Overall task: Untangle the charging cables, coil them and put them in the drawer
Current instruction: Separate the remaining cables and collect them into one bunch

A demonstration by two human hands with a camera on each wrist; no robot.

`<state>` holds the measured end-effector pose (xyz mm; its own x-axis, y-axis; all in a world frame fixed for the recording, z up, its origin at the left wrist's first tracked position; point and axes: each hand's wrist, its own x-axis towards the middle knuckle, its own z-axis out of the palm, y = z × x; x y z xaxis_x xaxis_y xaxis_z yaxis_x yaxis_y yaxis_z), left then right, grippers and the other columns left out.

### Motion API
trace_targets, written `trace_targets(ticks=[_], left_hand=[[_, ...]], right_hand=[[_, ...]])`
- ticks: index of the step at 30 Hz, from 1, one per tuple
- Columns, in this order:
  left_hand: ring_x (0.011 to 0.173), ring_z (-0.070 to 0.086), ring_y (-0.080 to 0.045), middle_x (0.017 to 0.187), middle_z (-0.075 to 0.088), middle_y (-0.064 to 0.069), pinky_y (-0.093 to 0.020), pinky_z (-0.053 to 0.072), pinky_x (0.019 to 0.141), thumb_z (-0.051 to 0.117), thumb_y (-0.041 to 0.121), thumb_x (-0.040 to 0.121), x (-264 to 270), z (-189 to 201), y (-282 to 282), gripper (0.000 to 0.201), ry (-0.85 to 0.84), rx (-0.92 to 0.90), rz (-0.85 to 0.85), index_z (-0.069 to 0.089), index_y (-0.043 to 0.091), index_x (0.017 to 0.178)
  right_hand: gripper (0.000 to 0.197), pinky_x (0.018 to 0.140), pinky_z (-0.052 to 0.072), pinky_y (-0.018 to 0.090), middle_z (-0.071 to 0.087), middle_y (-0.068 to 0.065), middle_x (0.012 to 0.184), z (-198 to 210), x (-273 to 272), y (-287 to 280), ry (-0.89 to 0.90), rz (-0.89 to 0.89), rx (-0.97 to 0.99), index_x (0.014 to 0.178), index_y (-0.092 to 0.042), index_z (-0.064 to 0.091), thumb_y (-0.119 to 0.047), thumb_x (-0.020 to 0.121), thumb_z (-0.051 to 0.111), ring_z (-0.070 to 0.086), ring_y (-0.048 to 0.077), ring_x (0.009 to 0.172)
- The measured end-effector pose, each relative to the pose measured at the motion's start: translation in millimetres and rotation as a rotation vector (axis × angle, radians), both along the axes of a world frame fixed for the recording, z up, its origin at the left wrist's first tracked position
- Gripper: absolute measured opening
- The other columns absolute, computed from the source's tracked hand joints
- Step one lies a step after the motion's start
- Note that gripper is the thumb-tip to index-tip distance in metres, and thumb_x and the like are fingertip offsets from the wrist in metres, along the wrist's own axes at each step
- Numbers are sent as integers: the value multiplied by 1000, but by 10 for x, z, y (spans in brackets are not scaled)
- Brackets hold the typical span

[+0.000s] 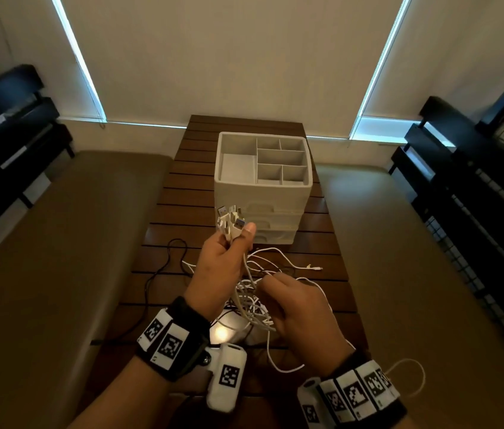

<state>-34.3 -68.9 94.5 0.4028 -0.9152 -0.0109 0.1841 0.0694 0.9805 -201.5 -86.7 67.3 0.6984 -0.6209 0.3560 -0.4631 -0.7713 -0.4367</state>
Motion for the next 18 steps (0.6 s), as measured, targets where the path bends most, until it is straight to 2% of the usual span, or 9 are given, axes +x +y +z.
trace_targets(ticks=[2, 5, 8, 9, 11, 13, 15, 16, 18], left_hand=[[62, 38, -15, 64, 39, 5, -38, 40, 69, 65, 46, 97, -12, 12, 2, 38, -18, 17, -18, 53, 31, 64], [66, 47, -21, 68, 48, -5, -40, 42, 69, 58, 46, 102, 9, 26, 33, 42, -35, 16, -111, 58, 29, 64], [73, 60, -25, 79, 62, -10, -41, 54, 74, 52, 46, 104, 38, 17, 42, 40, -48, -3, -201, 66, 21, 77], [71, 61, -25, 78, 62, -10, -40, 56, 73, 51, 44, 105, 39, 6, 57, 39, -52, -8, -231, 65, 17, 80], [64, 57, -21, 73, 56, -7, -36, 55, 64, 50, 37, 106, -1, 11, 91, 33, -62, -3, -276, 61, 13, 86], [65, 58, -21, 73, 62, -4, -31, 54, 61, 51, 25, 108, -89, 15, 102, 23, -40, 24, -297, 63, 10, 95], [65, 63, -17, 66, 67, 0, -23, 54, 58, 40, 8, 111, -183, 64, 81, 27, 7, 102, -240, 58, 3, 92], [61, 61, -16, 56, 63, 1, -19, 51, 53, 32, 4, 111, -198, 81, 66, 33, 26, 140, -173, 53, 2, 85], [55, 52, -21, 53, 53, -7, -24, 44, 45, 35, 9, 111, -175, 73, 45, 34, 87, 136, -121, 47, 2, 80]], right_hand=[[5, 55, 48, 33, 61, -10, 86, 33, -3, -25, 27, 7, 13, 95, -26, 59, -27, 93, 55, 56, 12, 67], [24, 63, 51, 27, 58, -15, 94, 100, -12, -105, 7, -25, 58, 98, -29, 66, -48, 99, 51, 56, 4, 78], [19, 77, 52, 21, 59, -15, 105, 313, -2, -173, -257, -124, 129, 106, -27, 68, -41, 105, 54, 60, 3, 96], [19, 81, 51, 18, 61, -14, 110, 413, 25, -188, -359, -168, 160, 112, -27, 68, -37, 106, 53, 61, 2, 101], [34, 92, 51, 17, 64, -11, 127, 600, 125, -208, -448, -187, 320, 134, -26, 63, -39, 108, 46, 60, -2, 115], [46, 108, 49, 27, 62, -7, 142, 734, 281, -182, -374, -109, 438, 149, -26, 53, -46, 110, 39, 56, -2, 129], [47, 112, 46, 33, 62, -4, 145, 788, 427, -116, -280, -13, 399, 152, -25, 51, -44, 111, 38, 55, 2, 132], [45, 110, 47, 31, 64, -4, 142, 814, 464, -103, -259, 27, 361, 151, -24, 52, -41, 111, 39, 56, 3, 130], [44, 105, 48, 24, 65, -6, 138, 854, 469, -140, -306, 69, 370, 153, -26, 50, -38, 112, 40, 59, -1, 124]])
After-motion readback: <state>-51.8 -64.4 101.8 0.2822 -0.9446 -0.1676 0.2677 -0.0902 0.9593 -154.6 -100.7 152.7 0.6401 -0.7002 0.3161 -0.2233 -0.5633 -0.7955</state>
